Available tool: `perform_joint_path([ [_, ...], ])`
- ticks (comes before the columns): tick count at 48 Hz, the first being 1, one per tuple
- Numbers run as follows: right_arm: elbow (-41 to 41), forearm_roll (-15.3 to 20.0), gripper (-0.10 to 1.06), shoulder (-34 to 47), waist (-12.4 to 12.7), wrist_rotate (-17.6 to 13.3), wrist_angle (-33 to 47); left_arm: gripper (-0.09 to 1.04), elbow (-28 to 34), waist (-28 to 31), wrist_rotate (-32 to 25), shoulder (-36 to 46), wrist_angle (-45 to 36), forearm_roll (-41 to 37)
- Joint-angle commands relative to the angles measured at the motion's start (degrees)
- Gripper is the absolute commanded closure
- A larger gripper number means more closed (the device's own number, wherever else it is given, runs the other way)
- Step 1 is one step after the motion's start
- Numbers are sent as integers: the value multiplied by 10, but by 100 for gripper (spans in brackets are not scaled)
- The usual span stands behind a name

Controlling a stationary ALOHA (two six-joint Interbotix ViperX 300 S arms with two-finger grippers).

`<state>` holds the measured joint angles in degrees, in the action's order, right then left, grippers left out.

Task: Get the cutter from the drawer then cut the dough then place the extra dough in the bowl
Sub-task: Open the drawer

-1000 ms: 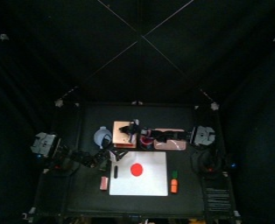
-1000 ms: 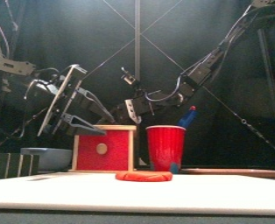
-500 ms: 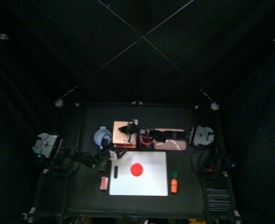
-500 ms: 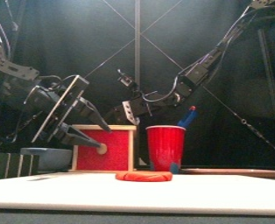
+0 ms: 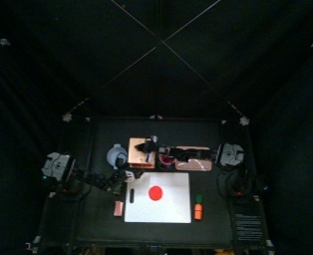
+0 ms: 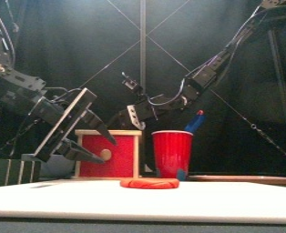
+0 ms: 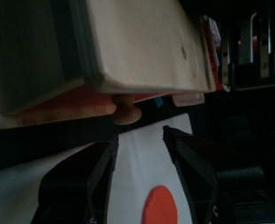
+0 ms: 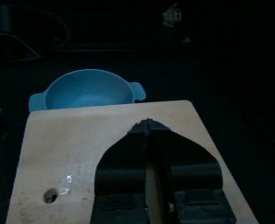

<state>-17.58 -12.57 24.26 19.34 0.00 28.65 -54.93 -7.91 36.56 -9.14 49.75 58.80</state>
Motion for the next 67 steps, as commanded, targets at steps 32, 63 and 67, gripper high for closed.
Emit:
perform_joint_path([
  [32,-4,2,102,-2,-21,1,-16,15,17,29,-3,-22,3,15],
  [63,-6,4,102,-2,-23,0,-19,46,18,29,-3,-25,-42,24],
  [67,-8,4,102,-2,-23,0,-19,47,17,27,-4,-23,-56,23],
])
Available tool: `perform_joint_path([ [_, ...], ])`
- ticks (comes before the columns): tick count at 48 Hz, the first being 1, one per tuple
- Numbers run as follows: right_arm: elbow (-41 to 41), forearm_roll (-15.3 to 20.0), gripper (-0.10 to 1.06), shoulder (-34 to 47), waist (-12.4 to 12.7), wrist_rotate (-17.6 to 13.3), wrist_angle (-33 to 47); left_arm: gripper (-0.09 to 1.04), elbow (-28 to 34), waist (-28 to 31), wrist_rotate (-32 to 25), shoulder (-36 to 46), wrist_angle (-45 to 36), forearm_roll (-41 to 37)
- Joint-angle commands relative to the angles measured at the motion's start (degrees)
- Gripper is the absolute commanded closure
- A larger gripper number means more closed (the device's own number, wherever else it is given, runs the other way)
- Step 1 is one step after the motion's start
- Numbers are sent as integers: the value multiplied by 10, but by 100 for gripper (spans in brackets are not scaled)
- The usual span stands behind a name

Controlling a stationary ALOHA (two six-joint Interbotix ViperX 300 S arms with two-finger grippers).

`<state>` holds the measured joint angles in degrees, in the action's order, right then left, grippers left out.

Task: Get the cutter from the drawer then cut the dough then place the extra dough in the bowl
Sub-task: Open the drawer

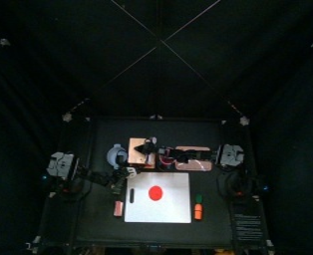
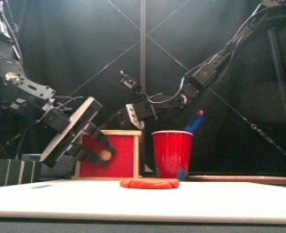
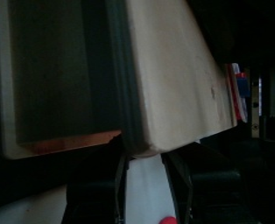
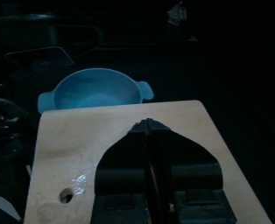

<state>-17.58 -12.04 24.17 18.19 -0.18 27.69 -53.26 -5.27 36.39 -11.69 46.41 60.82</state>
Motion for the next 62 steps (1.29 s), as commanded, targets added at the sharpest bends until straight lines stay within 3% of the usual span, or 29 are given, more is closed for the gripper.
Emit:
perform_joint_path([
  [1,-8,1,102,-1,-11,2,-10,47,0,0,-2,4,-26,3],
  [27,-5,4,102,-1,-9,2,-11,47,-3,-61,0,13,-114,4],
  [62,4,4,102,-1,1,2,-36,47,1,-99,0,32,-131,4],
])
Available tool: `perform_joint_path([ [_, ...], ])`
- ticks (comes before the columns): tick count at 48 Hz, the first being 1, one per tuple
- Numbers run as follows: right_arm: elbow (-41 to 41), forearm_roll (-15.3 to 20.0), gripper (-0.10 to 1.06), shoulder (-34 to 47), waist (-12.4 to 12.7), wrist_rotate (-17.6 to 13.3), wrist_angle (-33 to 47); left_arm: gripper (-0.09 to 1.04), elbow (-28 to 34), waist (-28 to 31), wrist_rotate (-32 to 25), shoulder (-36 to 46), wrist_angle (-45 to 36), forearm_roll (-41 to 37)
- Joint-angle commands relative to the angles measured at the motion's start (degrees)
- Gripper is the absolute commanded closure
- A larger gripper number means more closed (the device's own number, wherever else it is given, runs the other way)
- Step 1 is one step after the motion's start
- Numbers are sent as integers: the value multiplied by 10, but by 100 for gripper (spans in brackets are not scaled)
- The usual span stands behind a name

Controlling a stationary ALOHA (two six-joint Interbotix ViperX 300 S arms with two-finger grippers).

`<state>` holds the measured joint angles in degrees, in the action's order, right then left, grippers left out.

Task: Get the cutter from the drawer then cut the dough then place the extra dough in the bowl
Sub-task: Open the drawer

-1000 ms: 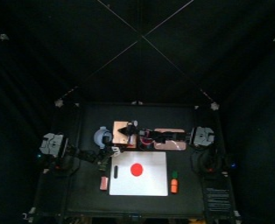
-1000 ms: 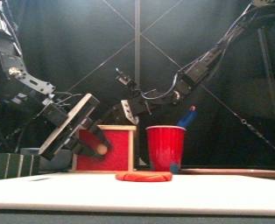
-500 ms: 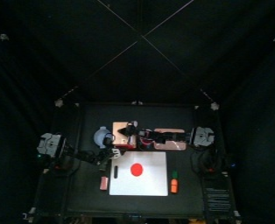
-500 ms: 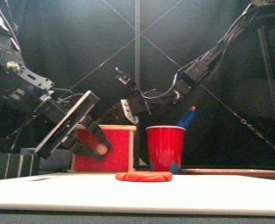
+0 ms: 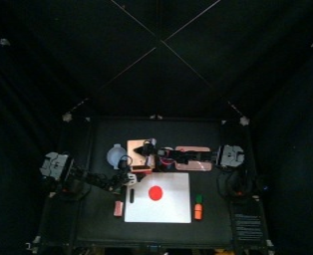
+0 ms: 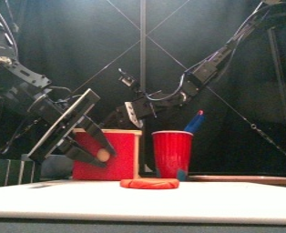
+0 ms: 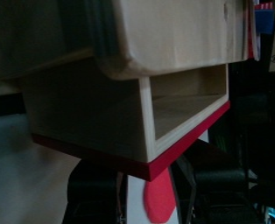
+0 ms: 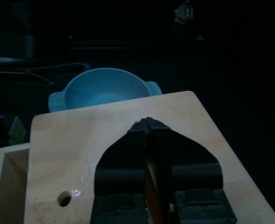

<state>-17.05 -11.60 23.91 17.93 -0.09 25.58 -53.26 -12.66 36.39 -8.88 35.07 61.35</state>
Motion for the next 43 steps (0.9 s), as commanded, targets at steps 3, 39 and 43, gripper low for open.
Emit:
perform_joint_path([
  [3,1,-1,102,2,6,1,-18,47,3,-30,0,4,-18,-2],
  [39,3,9,102,4,21,1,-27,47,31,-79,0,5,-26,-2],
  [43,3,9,102,4,21,1,-28,47,33,-85,0,3,-26,-2],
])
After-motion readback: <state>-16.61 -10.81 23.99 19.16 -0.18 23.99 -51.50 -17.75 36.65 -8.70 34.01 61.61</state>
